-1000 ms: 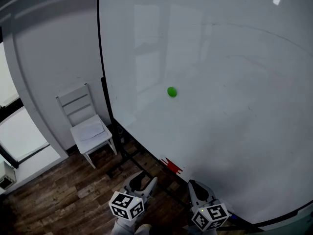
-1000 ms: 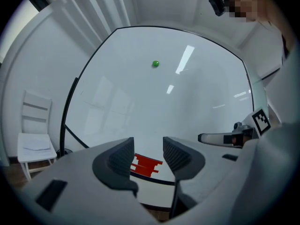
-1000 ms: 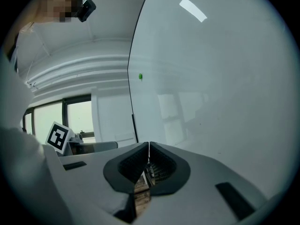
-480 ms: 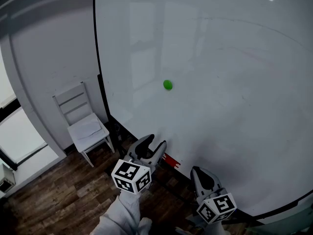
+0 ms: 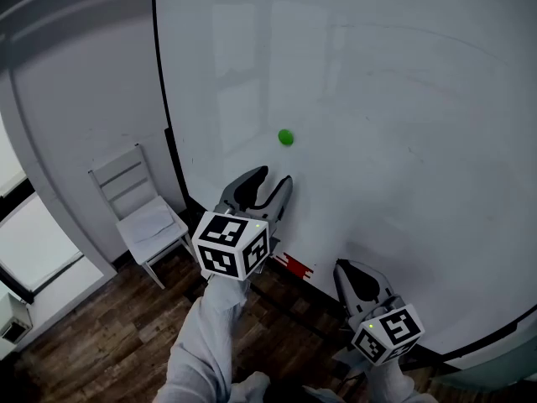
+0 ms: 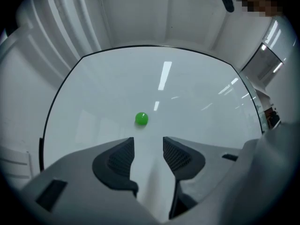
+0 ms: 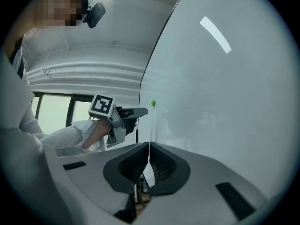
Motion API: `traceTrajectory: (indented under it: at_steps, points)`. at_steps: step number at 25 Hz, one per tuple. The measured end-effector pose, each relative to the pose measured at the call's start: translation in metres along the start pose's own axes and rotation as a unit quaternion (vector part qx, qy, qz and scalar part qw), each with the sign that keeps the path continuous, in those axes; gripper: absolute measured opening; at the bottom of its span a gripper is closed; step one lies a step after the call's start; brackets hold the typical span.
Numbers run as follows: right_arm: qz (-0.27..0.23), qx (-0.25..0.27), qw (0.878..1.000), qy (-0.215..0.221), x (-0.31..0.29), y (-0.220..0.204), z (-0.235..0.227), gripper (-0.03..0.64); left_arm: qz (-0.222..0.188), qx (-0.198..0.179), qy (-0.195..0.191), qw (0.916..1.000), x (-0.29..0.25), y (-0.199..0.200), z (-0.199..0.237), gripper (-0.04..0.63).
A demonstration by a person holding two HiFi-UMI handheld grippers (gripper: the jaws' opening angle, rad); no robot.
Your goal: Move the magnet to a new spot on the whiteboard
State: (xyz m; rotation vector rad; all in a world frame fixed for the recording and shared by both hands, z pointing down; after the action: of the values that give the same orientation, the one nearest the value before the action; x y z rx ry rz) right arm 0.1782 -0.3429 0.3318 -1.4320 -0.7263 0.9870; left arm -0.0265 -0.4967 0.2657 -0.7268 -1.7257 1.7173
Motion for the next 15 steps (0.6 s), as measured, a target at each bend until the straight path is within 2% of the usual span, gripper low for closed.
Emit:
traceTrajectory:
  at_steps: [4,15]
  points:
    - [-0.001,0.005,1.000,-0.006,-0.001,0.010,-0.003,0.029,0.004,-0.029,0.007,0.9995,-0.012,0.025,0.004,0.187]
    - [-0.034,0.042,0.997,-0.049,-0.007,0.059,-0.008,0.029,0.001,-0.058,0.010,0.9982,-0.028,0.049,0.012,0.184]
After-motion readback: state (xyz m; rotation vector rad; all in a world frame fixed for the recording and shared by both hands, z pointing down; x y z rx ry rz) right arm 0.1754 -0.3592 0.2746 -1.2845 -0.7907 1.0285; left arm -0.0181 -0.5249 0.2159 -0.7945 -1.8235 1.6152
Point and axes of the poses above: the fingertips, and each gripper's own axes: x backward along the fingers, z to its left, y out of its top, the point moved 9 cm from there along x, backward along the fingers, and after that the axes turned 11 degrees about z, right-handed, at the moved point
